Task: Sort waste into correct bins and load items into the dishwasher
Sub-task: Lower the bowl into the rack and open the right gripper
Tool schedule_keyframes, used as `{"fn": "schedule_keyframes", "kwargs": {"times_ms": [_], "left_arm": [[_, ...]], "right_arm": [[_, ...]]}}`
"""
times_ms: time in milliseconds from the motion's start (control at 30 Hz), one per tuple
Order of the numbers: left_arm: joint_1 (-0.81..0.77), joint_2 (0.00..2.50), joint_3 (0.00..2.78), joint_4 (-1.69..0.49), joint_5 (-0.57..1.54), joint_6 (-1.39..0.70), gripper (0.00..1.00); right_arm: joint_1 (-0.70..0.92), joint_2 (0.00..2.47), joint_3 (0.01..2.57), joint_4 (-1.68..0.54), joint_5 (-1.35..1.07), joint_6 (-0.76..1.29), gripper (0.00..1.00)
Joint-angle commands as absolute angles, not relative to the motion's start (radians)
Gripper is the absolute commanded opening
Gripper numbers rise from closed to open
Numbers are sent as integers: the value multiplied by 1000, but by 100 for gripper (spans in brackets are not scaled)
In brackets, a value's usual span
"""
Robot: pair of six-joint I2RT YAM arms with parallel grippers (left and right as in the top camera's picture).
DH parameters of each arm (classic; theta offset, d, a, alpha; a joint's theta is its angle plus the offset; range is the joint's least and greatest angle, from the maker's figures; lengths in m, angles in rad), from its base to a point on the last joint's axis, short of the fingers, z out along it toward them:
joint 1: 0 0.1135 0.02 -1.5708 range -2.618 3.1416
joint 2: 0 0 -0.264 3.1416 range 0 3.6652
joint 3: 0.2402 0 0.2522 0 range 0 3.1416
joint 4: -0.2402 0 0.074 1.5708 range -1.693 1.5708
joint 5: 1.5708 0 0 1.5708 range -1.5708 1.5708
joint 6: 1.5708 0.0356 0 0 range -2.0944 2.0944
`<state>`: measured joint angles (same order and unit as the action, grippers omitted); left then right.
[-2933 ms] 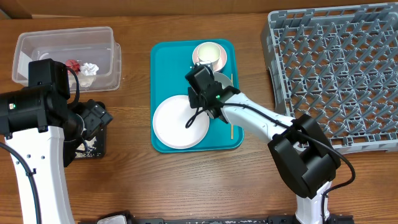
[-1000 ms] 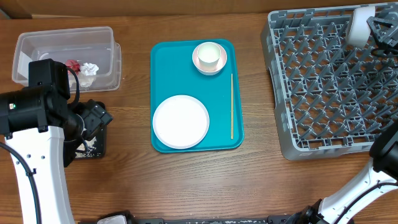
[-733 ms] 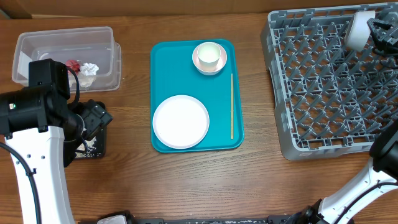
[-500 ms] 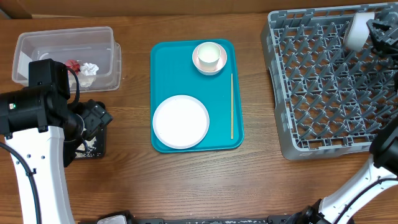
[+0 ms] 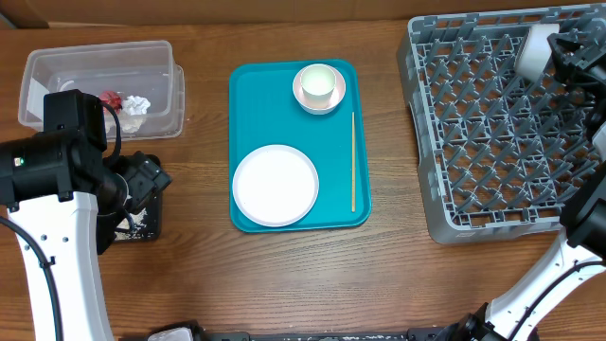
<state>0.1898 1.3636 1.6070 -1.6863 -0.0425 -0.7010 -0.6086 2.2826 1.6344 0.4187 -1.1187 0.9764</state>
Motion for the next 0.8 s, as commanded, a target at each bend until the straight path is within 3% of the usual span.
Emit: {"fn": "schedule_keyframes", "kwargs": {"times_ms": [0, 133, 267, 367, 467, 533, 600, 700, 767], "left_arm": [[189, 1369, 1602, -1686, -59, -707, 100], [189, 1369, 1602, -1686, -59, -707, 100], [189, 1369, 1602, -1687, -59, -707, 100], [189, 1369, 1602, -1686, -59, -707, 100], [189, 1369, 1602, -1686, -59, -707, 100], [189, 1369, 1602, -1686, -59, -707, 100], [189, 1369, 1602, -1687, -59, -707, 100], [189, 1369, 1602, -1687, -59, -707, 100], [189, 1369, 1602, -1686, -59, -707, 100]], "right_arm": [[-640, 2293, 1649, 418, -1128, 992, 6], [-671, 2293, 1649, 418, -1155, 992, 6], [-704, 2292, 1650, 418, -1185, 992, 16], [-729, 2283, 1650, 417, -1207, 987, 31], [-753, 2259, 1650, 409, -1210, 986, 57], [-769, 2237, 1650, 398, -1210, 970, 82], [-785, 2206, 1650, 374, -1203, 947, 85], [-809, 2150, 1650, 283, -1168, 889, 98], [-824, 2103, 1650, 188, -1126, 825, 99]]}}
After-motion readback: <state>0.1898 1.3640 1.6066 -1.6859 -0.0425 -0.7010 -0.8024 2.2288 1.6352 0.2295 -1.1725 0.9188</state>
